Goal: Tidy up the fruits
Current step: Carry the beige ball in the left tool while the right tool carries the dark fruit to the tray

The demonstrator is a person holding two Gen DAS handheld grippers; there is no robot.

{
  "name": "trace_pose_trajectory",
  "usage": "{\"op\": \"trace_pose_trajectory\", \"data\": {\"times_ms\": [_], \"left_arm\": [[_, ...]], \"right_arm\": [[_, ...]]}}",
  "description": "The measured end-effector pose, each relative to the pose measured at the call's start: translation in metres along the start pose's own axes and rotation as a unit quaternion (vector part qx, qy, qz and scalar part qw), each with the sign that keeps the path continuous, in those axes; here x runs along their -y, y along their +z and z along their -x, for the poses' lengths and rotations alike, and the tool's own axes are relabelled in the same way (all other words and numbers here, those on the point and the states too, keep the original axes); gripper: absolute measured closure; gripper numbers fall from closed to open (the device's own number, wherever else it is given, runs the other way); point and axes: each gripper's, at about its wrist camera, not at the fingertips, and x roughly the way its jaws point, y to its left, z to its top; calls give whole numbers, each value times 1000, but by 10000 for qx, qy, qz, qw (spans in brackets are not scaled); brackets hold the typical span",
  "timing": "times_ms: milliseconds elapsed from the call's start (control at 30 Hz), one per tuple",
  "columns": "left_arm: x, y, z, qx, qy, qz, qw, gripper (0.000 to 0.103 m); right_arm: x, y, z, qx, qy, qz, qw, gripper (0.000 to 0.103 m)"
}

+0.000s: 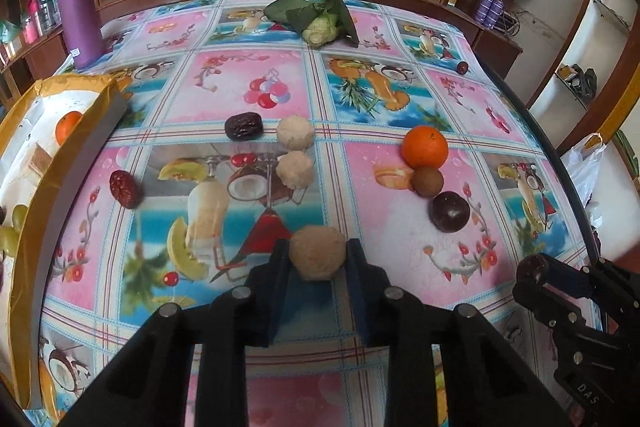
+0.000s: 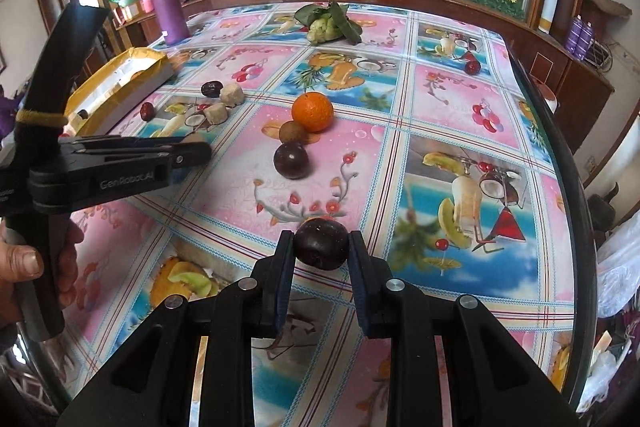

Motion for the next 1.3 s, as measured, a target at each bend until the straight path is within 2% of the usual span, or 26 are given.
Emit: {"op": "trace_pose_trajectory", "data": {"times_ms": [300,567,900,1300], "left_arm": [[-18,-30,33,-24,-120,31,9999,72],[-40,-40,63,132,-98,79,9998,72],[-81,-41,92,367,-40,235,9990,72],[-162,-46,120,565,252,736,9954,72]], "right_arm": [[-11,-5,3,-14,5,-120,9999,77],[-35,-7,6,-58,44,-157,9999,77],[-85,12,1,-11,131,35,9999,77],[-164,52,-10,81,432,586,9973,77]]}}
